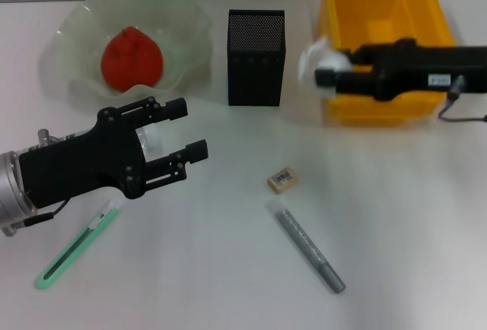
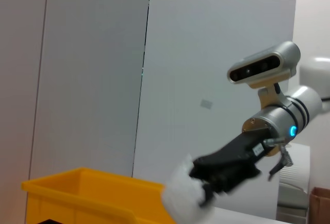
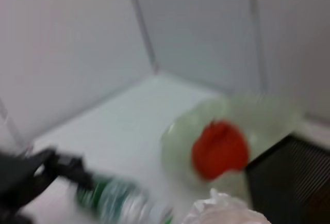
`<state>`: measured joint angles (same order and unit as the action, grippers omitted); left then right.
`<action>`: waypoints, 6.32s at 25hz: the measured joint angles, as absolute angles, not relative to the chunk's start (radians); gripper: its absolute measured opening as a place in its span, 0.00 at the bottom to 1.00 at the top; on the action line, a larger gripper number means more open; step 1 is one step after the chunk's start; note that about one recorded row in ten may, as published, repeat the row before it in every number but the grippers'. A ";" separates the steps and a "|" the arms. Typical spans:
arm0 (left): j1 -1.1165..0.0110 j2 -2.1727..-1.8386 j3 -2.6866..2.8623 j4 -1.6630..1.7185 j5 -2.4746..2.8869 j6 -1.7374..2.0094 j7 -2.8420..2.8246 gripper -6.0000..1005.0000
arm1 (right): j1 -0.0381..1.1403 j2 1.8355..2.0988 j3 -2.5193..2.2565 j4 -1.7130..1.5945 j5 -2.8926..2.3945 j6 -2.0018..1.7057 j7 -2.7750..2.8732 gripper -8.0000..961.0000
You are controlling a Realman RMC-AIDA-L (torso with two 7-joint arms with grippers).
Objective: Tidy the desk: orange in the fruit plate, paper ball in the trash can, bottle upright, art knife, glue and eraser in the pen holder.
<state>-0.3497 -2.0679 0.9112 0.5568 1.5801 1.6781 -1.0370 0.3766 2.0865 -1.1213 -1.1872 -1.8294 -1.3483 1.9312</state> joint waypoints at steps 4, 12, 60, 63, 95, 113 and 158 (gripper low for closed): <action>-0.350 -2.068 0.911 0.557 1.581 1.678 -1.037 0.68 | 0.342 2.087 -1.118 -1.125 -1.699 -1.233 1.793 0.52; -0.351 -2.068 0.909 0.541 1.581 1.678 -1.027 0.68 | 0.364 2.085 -1.117 -1.039 -1.660 -0.983 1.646 0.52; -0.351 -2.066 0.917 0.535 1.582 1.686 -1.025 0.68 | 0.435 2.086 -1.118 -0.882 -1.643 -0.819 1.596 0.52; -0.349 -2.066 0.917 0.535 1.581 1.687 -1.025 0.68 | 0.425 2.084 -1.126 -0.885 -1.609 -0.821 1.590 0.54; -0.351 -2.062 0.887 0.546 1.572 1.695 -1.035 0.68 | 0.371 2.089 -1.134 -0.835 -1.398 -1.144 1.298 0.85; -0.343 -2.048 0.848 0.557 1.575 1.710 -1.038 0.68 | 0.395 2.087 -1.157 -0.502 -1.427 -1.602 1.034 0.86; -0.664 -2.074 1.246 1.256 2.615 1.535 -2.056 0.72 | 0.435 2.089 -1.143 -0.350 -1.394 -1.546 1.018 0.86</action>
